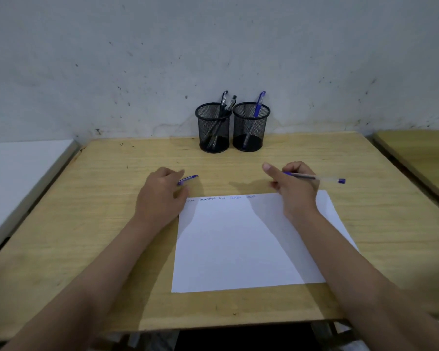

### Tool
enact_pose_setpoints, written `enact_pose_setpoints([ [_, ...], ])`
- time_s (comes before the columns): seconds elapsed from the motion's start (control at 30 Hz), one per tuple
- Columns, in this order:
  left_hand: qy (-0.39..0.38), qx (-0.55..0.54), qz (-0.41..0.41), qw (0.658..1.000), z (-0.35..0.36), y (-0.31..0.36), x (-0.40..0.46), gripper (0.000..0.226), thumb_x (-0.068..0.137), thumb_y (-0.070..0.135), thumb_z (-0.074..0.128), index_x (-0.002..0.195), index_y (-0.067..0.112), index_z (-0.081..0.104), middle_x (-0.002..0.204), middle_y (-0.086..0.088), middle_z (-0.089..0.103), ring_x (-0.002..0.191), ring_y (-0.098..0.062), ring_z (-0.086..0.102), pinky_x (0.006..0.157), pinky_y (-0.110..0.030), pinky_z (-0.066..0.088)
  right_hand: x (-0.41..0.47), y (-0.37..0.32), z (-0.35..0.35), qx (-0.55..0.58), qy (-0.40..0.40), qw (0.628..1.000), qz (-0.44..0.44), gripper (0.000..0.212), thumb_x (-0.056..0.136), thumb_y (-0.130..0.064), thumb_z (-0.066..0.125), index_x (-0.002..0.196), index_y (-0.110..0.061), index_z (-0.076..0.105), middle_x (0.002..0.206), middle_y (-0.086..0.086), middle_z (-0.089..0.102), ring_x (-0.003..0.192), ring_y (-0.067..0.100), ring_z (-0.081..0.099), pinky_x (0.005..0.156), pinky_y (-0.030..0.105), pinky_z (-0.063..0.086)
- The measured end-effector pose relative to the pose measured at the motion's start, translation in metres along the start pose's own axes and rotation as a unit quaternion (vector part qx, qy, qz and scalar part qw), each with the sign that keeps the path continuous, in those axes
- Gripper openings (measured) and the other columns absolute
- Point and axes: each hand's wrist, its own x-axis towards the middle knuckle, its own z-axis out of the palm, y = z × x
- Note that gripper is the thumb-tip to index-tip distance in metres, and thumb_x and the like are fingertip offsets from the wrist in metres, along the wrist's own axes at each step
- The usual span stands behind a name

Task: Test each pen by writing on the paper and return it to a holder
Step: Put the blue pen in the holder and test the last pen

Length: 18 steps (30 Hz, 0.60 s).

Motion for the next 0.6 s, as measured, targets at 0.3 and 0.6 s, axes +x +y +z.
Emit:
enact_pose_setpoints([
  [0.3, -0.041, -0.081, -0.111, 0.990, -0.004, 0.015, 0.021, 0.012, 0.081, 0.017, 0.064, 0.090, 0.015, 0.071, 0.083, 0.004, 0.064, 0.073, -0.011, 0.058, 0.065, -0.023, 0.046, -0.015, -0.026, 0.003, 0.040, -0.149, 0.988, 0.026, 0.014, 0.081, 0.006, 0.064, 0.078, -0.008, 0.067, 0.078, 0.010, 0.067, 0.080, 0.021, 0.064, 0.073, 0.030, 0.059],
  [0.6, -0.036, -0.378, -0.075, 0.922, -0.036, 0.077, 0.012, 0.017, 0.075, -0.001, 0.071, 0.089, 0.010, 0.072, 0.078, 0.001, 0.070, 0.062, 0.002, 0.061, 0.064, -0.010, 0.049, -0.037, -0.047, 0.003, 0.007, -0.212, 0.977, 0.007, 0.018, 0.071, 0.008, 0.073, 0.070, -0.009, 0.071, 0.066, 0.006, 0.069, 0.068, 0.019, 0.065, 0.064, 0.028, 0.058],
])
